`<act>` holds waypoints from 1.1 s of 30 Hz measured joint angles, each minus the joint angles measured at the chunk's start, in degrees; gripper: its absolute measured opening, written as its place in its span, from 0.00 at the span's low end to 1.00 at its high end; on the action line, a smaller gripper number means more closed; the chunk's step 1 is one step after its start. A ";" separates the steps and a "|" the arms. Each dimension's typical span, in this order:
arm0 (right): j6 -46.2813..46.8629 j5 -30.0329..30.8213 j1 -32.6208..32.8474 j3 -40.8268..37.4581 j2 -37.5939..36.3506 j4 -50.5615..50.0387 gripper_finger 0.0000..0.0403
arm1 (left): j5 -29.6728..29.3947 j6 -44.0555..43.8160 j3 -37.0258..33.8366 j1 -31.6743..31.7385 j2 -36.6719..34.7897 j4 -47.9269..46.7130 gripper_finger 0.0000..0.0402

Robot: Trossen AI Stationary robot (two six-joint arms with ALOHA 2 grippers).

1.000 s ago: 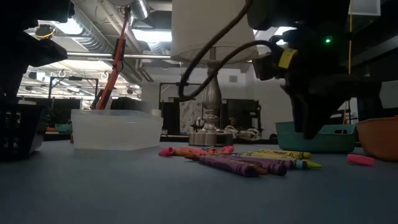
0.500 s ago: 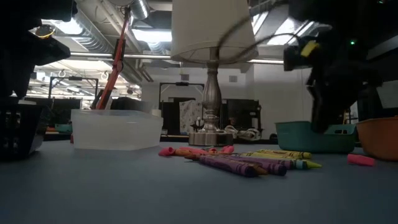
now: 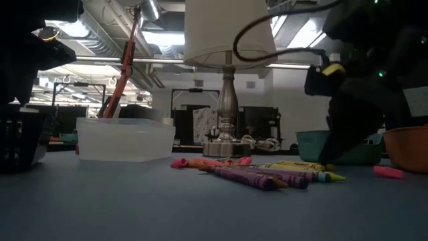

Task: Sort crayons
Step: Put the yellow crayon into the orange bin

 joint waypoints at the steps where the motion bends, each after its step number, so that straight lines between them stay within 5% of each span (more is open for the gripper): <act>1: 0.00 -0.02 0.00 -0.02 0.78 0.73 0.34 | 0.00 0.00 0.00 0.00 0.00 0.00 0.20; 13: 0.05 1.08 0.07 0.20 3.81 2.29 0.34 | -0.07 0.00 0.00 0.02 0.00 1.03 0.20; 26: 0.19 2.60 0.04 0.11 3.94 2.12 0.04 | -4.65 0.04 0.00 0.02 0.00 7.36 0.20; 33: 0.15 2.65 0.04 0.11 3.96 2.14 0.06 | -9.56 0.08 0.00 0.02 0.00 13.47 0.20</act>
